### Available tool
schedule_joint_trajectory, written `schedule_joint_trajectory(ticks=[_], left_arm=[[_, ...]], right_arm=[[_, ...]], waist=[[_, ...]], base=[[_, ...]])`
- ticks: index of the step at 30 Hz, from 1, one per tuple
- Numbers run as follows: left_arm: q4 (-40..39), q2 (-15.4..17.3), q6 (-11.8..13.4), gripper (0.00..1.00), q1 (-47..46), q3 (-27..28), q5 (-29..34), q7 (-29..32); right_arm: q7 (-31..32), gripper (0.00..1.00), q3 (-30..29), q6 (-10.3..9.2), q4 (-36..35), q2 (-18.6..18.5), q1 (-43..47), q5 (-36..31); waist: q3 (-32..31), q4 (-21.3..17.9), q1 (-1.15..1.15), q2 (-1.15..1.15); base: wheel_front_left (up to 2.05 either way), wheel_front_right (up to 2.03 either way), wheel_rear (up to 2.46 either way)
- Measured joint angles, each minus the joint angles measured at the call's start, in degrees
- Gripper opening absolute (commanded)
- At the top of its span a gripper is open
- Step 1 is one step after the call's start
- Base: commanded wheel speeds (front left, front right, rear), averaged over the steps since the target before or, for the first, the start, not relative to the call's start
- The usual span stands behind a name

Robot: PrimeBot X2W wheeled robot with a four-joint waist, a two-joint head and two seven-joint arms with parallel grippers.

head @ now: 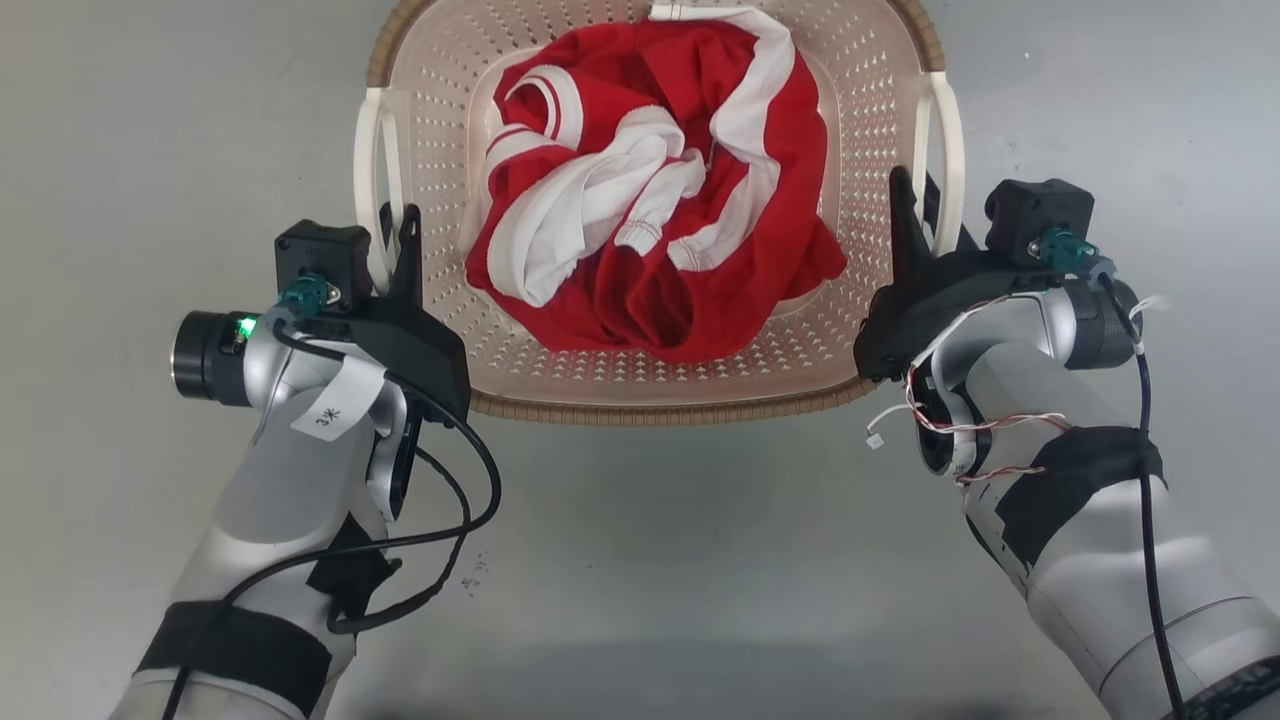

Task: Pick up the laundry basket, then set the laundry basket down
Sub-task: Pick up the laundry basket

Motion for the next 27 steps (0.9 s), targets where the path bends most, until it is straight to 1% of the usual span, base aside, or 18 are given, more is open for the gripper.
schedule_joint_trajectory(ticks=[14, 27], left_arm=[[0.8, 0.0, 0.7, 0.00, 5.9, -5.1, -4.7, 0.0], [2.8, 0.0, 1.0, 0.00, 13.3, -9.7, -8.2, 0.5]], right_arm=[[-0.5, 0.00, 4.0, 0.00, 2.5, 0.1, 5.3, 4.5], [-0.4, 0.00, 9.2, 0.00, 3.3, 0.3, 13.4, 8.9]], waist=[[-6.7, -0.5, 0.00, 0.00], [-15.9, -0.9, -0.01, -0.01]], base=[[0.00, 0.00, 0.00], [0.00, 0.00, 0.00]])
